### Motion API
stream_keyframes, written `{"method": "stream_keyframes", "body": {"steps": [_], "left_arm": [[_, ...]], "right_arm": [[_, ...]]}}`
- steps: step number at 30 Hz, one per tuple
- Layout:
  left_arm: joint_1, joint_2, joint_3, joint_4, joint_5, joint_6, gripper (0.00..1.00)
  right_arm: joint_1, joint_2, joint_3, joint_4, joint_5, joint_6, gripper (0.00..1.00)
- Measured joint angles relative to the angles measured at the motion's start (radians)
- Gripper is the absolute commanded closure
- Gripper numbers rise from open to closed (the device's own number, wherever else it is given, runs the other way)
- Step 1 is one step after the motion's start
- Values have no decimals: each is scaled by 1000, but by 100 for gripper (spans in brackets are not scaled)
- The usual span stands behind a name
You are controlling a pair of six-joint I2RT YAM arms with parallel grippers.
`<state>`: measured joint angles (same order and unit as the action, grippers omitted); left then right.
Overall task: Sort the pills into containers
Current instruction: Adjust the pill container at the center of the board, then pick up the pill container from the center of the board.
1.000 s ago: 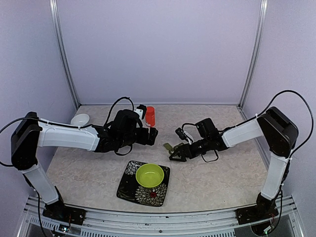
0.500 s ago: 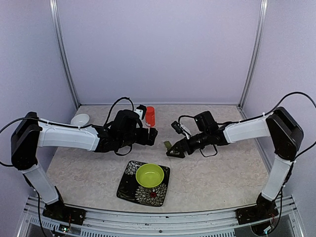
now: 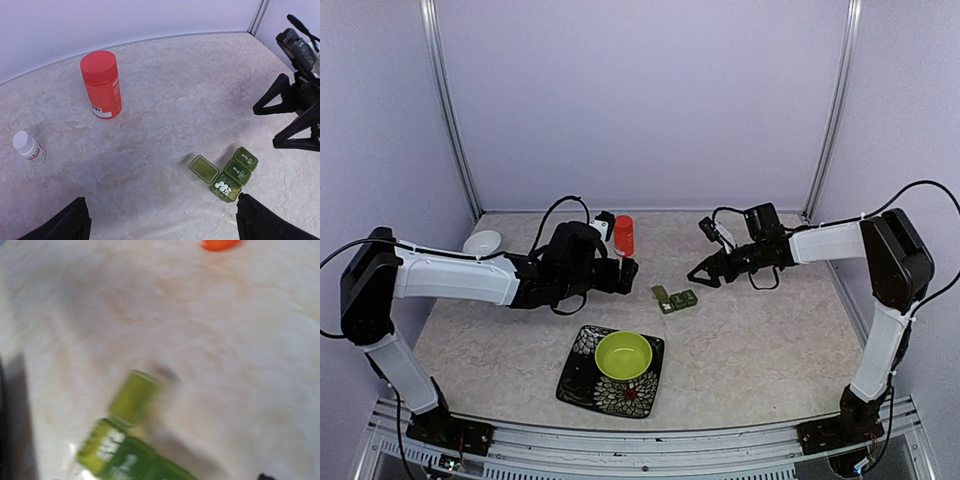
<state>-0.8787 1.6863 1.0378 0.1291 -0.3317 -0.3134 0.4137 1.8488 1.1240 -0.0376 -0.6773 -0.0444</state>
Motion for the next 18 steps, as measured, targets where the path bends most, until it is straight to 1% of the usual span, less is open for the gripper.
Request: {"method": "stream_keyframes", "body": {"steps": [2, 5, 10, 18], "left_arm": [[0, -13, -5, -2, -6, 0, 1], [0, -31, -6, -3, -14, 0, 1], [0, -34, -6, -3, -13, 9, 1], [0, -34, -6, -3, 0, 30, 1]], "right_arm": [[-18, 30, 12, 1, 1, 32, 15], [-14, 45, 8, -3, -4, 35, 9], [9, 45, -11, 2, -18, -85, 4], [11, 82, -28, 25, -74, -288, 4]]}}
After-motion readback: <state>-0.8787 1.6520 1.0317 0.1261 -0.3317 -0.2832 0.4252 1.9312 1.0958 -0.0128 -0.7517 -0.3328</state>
